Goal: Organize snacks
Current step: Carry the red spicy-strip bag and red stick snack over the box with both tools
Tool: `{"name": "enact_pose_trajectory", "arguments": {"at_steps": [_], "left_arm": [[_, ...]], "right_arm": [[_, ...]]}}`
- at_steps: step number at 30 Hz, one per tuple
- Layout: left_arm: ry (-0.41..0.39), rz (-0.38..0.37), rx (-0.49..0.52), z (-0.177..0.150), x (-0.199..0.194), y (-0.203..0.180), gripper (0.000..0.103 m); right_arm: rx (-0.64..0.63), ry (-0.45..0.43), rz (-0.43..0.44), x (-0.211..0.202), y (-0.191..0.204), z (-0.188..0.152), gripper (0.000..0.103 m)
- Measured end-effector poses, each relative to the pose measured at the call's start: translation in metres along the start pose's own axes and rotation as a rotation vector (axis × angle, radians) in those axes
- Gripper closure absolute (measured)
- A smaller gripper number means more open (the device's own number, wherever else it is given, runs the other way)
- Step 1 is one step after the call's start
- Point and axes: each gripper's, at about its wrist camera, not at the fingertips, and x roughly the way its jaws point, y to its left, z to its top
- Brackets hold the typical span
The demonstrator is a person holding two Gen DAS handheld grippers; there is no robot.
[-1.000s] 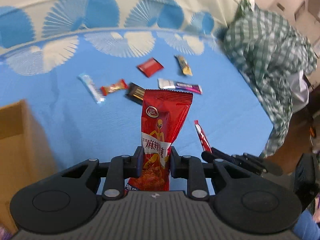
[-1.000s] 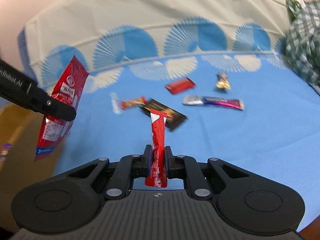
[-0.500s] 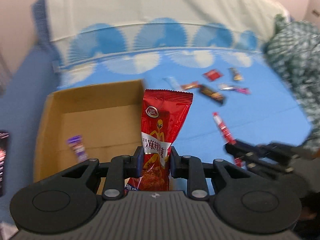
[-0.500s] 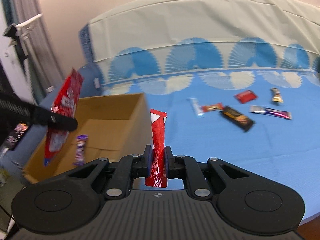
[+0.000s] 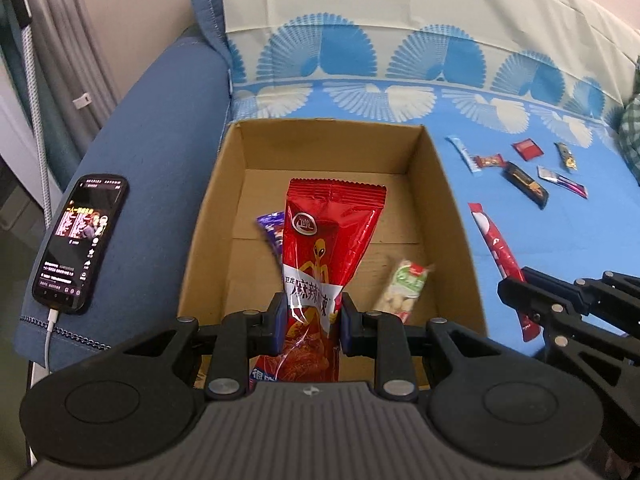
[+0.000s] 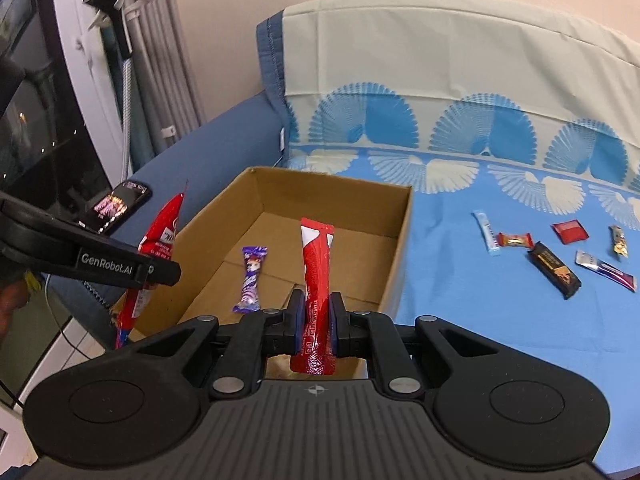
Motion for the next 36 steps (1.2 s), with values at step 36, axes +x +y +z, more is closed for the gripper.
{"name": "enact_pose_trajectory", "arguments": {"at_steps": [36], "left_arm": [[0.168,0.019,0.02,0.029,0.12,0.015,0.074]], "right_arm": [[-0.018,0.153,0.01,0.108,0.003,0.015,0.09]]}}
